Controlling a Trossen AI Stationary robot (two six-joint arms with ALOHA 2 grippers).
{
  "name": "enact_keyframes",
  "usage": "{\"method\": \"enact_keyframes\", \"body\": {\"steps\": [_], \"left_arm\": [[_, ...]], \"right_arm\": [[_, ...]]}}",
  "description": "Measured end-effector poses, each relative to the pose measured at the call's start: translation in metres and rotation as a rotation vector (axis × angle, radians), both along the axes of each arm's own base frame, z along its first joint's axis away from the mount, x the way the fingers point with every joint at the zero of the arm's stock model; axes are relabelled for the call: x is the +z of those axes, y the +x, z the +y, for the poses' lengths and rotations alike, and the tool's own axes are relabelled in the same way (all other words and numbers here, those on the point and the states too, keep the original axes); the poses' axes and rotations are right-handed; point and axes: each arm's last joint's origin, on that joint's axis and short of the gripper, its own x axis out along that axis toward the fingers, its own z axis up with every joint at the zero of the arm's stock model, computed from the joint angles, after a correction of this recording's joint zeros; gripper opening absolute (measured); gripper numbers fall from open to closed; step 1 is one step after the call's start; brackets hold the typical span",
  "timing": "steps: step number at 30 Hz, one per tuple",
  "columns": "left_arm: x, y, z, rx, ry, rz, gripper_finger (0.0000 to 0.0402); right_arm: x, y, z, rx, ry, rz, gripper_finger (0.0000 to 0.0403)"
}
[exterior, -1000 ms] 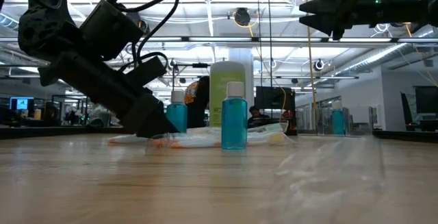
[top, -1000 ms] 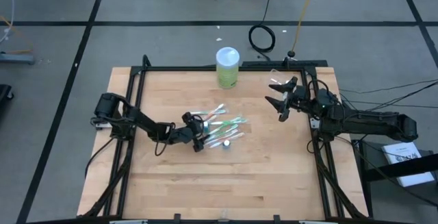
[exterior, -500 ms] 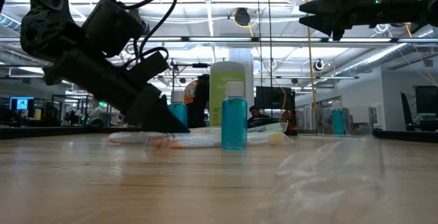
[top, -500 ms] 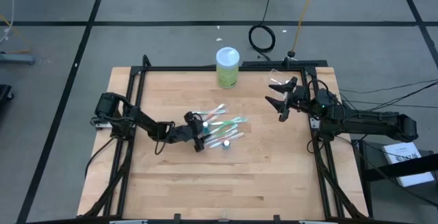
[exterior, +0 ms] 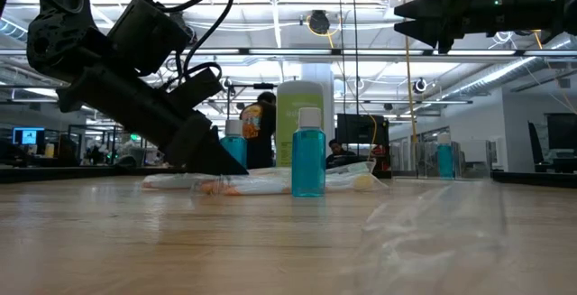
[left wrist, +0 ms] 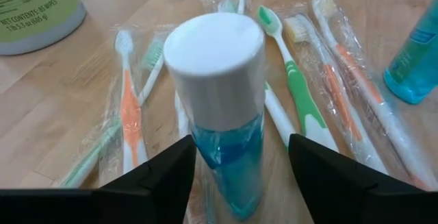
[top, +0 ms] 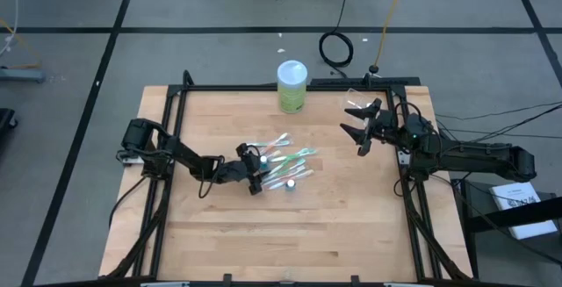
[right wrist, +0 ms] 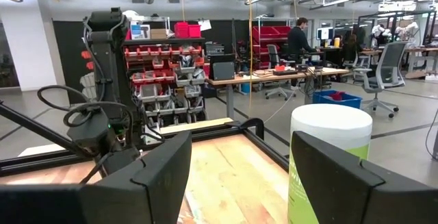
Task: Pick & Place toothbrushing station
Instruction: Put the blue mouthwash bottle into the transparent organizer
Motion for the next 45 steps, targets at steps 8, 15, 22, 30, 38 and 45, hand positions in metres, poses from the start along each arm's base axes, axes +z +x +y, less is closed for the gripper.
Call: {"method": "enact_keyframes", "body": {"steps": [8, 15, 22, 30, 38, 45], "left_arm": [[0.0, 0.0, 0.0, 0.001, 0.001, 0.0, 0.0184], [0.0, 0.0, 0.0, 0.001, 0.001, 0.0, 0.0143], [0.0002, 0.0001, 0.0, -0.015, 0.027, 0.009, 0.0113], [0.0002, 0.0001, 0.0, -0.021, 0.037, 0.013, 0.012], [0.0085, 0.005, -0.0022, -0.062, -0.021, -0.095, 0.0121], [0.0092, 0.0055, -0.0028, -0.063, -0.066, -0.114, 0.0122]], "right_arm": [[-0.0018, 0.0002, -0.0001, 0.0, 0.005, 0.018, 0.0247], [-0.0017, 0.0002, -0.0001, 0.0, 0.005, 0.017, 0.0247], [-0.0017, 0.0002, -0.0001, 0.0, 0.005, 0.016, 0.0247], [-0.0016, 0.0002, -0.0001, 0.0, 0.006, 0.016, 0.0247], [-0.0016, 0.0002, -0.0001, 0.0, 0.006, 0.016, 0.0247], [-0.0016, 0.0002, -0.0001, -0.001, 0.006, 0.015, 0.0247]]}}
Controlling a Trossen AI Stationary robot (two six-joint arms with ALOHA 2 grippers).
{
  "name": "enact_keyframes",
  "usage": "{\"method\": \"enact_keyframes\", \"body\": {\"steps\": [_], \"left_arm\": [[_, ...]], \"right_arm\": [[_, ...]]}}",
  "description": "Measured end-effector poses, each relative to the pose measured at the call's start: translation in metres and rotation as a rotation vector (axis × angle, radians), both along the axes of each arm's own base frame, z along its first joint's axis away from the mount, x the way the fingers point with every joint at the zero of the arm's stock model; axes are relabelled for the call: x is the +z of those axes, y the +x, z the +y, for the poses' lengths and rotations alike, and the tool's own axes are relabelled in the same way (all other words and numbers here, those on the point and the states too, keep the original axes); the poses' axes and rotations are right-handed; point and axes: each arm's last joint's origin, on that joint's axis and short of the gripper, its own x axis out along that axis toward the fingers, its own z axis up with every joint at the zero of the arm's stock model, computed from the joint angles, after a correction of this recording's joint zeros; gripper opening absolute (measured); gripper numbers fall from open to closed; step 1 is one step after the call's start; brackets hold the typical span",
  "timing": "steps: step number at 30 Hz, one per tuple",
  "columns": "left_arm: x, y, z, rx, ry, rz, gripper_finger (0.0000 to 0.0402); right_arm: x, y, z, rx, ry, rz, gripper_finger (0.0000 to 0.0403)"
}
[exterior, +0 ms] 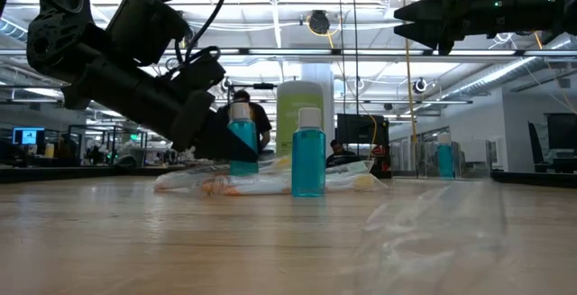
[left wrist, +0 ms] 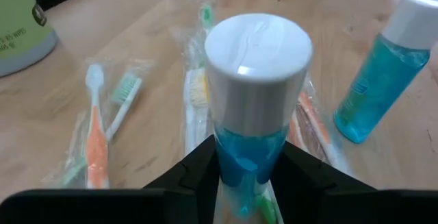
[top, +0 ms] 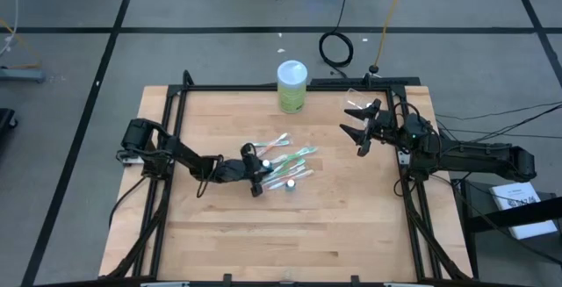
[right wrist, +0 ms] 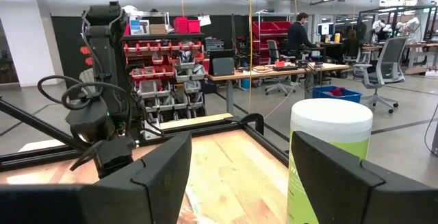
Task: Pick & Place toothbrushing station
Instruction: Put the blue mouthwash bottle into the transparent organizer
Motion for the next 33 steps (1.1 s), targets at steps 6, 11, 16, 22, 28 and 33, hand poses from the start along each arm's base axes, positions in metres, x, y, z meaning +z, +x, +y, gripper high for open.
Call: {"method": "enact_keyframes", "body": {"steps": [6, 11, 16, 22, 28, 33], "left_arm": [[0.012, 0.0, -0.001, -0.012, -0.027, -0.044, 0.0122], [0.034, -0.001, -0.002, -0.048, -0.051, -0.119, 0.0122], [0.05, -0.007, -0.001, -0.052, -0.049, -0.131, 0.0122], [0.068, -0.012, 0.0, -0.052, -0.055, -0.177, 0.0122], [0.091, -0.018, 0.0, -0.075, -0.075, -0.271, 0.0122], [0.098, -0.021, 0.0, -0.095, -0.061, -0.296, 0.0122]], "right_arm": [[0.0, 0.0, 0.0, 0.0, 0.0, 0.0, 0.0247], [0.0, 0.0, 0.0, 0.0, 0.0, 0.0, 0.0247], [0.0, 0.0, 0.0, 0.0, 0.001, -0.001, 0.0247], [0.0, 0.0, 0.0, 0.001, 0.001, 0.0, 0.0247], [0.0, 0.0, 0.0, 0.001, 0.0, 0.0, 0.0247], [0.0, 0.0, 0.0, 0.0, 0.0, 0.0, 0.0247]]}}
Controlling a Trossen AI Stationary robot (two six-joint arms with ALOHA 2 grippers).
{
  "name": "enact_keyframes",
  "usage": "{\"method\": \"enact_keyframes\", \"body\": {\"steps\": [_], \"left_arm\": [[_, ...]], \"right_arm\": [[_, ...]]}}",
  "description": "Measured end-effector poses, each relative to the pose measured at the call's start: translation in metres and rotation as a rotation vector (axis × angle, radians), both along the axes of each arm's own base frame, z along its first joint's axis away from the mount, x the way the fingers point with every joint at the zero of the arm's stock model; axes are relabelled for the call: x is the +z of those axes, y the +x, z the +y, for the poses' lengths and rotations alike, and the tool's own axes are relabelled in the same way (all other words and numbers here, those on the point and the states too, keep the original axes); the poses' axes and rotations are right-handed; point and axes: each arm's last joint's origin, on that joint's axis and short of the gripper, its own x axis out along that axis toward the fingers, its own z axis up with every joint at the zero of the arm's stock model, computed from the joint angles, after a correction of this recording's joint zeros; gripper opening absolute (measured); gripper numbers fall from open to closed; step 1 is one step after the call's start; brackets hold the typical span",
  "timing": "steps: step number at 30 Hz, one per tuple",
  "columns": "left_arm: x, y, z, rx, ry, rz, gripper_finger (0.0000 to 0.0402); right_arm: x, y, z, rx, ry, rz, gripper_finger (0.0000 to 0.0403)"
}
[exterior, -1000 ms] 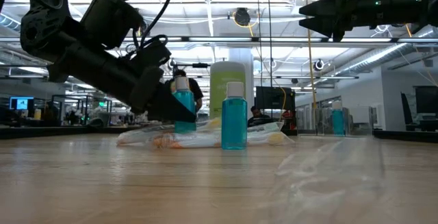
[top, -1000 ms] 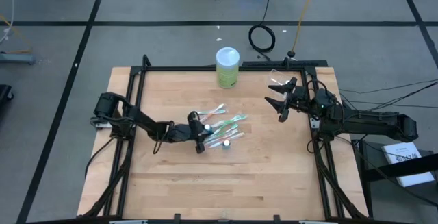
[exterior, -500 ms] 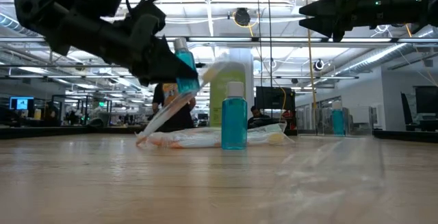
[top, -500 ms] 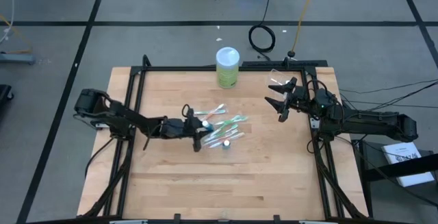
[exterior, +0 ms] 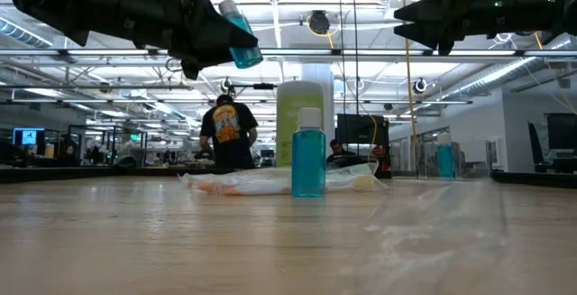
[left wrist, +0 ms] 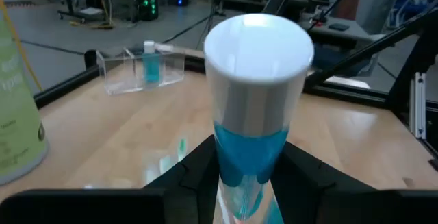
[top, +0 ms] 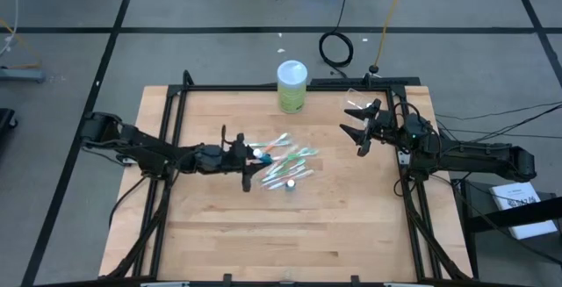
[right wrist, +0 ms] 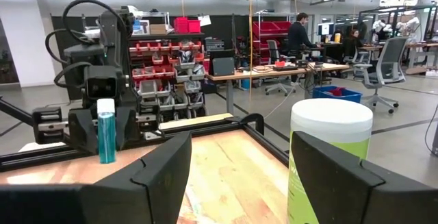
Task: Pick & Place toothbrushing station
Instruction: Put the blue mouthwash bottle into the transparent organizer
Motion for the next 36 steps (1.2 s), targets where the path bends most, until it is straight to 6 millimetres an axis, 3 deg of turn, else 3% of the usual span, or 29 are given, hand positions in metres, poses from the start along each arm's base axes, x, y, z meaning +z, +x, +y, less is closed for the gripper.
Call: {"method": "enact_keyframes", "body": {"steps": [11, 20, 26, 36], "left_arm": [[0.002, 0.004, 0.0, 0.003, 0.007, 0.045, 0.0122], [0.022, 0.023, 0.009, 0.03, 0.079, 0.28, 0.0122], [0.025, 0.025, 0.027, 0.077, 0.14, 0.294, 0.0122], [0.026, 0.022, 0.07, 0.159, 0.095, 0.289, 0.0122]], "right_arm": [[0.0, 0.0, 0.0, 0.004, 0.0, 0.0, 0.0247], [0.0, 0.0, 0.0, 0.007, 0.023, -0.008, 0.0247], [0.0, 0.0, 0.0, 0.005, 0.022, -0.007, 0.0247], [0.0, 0.0, 0.0, 0.005, -0.007, 0.003, 0.0247]]}}
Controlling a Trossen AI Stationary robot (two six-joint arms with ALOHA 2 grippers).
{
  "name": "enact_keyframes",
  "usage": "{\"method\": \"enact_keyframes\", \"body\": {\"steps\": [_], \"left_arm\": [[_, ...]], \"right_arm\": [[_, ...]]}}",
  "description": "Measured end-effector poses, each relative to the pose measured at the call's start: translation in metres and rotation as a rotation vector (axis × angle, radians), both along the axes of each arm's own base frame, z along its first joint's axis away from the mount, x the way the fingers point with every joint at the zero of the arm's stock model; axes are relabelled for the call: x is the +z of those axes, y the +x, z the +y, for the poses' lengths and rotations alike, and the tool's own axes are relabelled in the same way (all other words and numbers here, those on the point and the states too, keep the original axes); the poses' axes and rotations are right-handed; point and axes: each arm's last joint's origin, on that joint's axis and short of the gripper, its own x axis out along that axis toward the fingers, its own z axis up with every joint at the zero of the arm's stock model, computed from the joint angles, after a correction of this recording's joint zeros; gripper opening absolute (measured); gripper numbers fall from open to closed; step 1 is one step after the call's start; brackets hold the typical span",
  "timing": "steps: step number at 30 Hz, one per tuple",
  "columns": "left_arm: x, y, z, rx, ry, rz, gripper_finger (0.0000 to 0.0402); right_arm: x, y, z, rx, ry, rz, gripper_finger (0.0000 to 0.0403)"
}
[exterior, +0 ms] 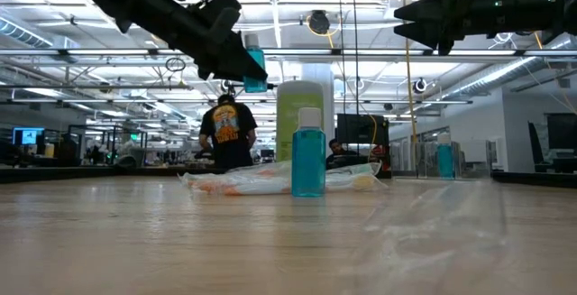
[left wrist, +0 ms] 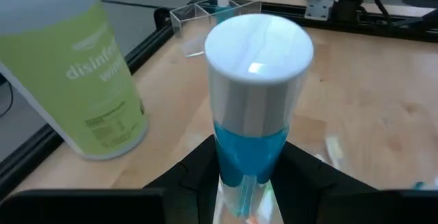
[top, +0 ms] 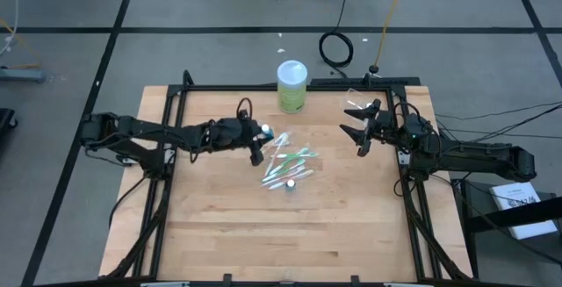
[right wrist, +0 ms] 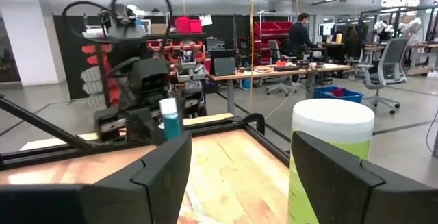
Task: Pick & Place toothbrushing station
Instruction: Put the blue mouthwash bottle into the transparent organizer
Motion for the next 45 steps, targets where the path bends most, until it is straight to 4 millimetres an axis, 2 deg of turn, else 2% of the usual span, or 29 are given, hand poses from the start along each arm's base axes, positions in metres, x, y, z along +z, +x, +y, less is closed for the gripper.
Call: {"method": "enact_keyframes", "body": {"steps": [10, 18, 25, 30, 32, 35, 41, 45], "left_arm": [[0.003, -0.009, 0.044, 0.036, 0.009, -0.022, 0.0122], [0.002, -0.016, 0.063, 0.029, -0.051, -0.032, 0.0122], [0.002, -0.014, 0.059, -0.068, -0.077, -0.04, 0.0122], [0.005, -0.01, 0.052, -0.096, -0.042, -0.073, 0.0122], [0.007, -0.009, 0.049, -0.086, -0.027, -0.085, 0.0122], [0.009, -0.006, 0.045, -0.073, 0.001, -0.103, 0.0122], [0.028, 0.002, 0.046, -0.083, 0.008, -0.073, 0.0122], [0.027, 0.007, 0.048, -0.084, 0.004, -0.04, 0.0122]], "right_arm": [[-0.021, 0.012, -0.003, 0.006, 0.046, 0.171, 0.0247], [-0.025, 0.018, -0.004, 0.003, -0.005, 0.203, 0.0247], [-0.023, 0.017, -0.005, 0.001, -0.015, 0.185, 0.0247], [0.014, 0.014, -0.012, -0.083, -0.255, -0.003, 0.0247], [0.027, 0.014, -0.014, -0.078, -0.269, -0.038, 0.0247], [0.036, 0.017, -0.016, -0.076, -0.236, -0.026, 0.0247], [0.021, 0.02, -0.018, -0.057, -0.136, 0.154, 0.0247], [0.023, 0.019, -0.022, -0.077, -0.079, 0.119, 0.0247]]}}
